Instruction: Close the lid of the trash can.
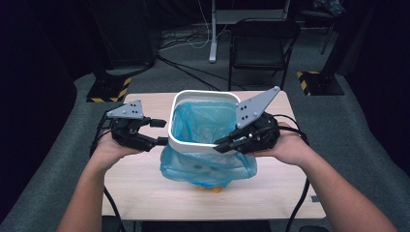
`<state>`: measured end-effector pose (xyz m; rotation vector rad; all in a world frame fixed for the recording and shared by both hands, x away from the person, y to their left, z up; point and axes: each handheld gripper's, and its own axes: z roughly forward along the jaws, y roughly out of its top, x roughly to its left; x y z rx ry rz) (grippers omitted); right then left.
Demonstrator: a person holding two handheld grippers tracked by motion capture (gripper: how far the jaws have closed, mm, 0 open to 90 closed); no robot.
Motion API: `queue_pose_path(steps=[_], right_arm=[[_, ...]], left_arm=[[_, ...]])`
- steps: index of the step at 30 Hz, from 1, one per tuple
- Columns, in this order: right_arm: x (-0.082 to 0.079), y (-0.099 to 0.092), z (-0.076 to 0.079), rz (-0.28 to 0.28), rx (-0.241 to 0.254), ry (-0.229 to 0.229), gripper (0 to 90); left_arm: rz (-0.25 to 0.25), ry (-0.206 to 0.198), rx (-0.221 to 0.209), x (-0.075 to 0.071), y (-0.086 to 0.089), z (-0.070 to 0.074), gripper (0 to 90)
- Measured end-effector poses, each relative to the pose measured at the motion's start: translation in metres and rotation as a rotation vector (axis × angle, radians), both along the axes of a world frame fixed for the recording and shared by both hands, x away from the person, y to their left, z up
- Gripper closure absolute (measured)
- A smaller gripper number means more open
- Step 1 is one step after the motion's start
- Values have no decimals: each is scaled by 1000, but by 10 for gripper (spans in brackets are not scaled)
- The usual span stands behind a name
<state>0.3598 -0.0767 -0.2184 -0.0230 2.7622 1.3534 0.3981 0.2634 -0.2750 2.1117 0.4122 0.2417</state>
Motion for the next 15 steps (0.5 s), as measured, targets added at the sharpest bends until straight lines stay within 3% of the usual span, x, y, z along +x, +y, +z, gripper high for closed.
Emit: queue_pose_path(steps=[15], right_arm=[[6,0,-6,15,-7,39,849]], left_arm=[[-7,0,-1,-1,-1,-1,361]])
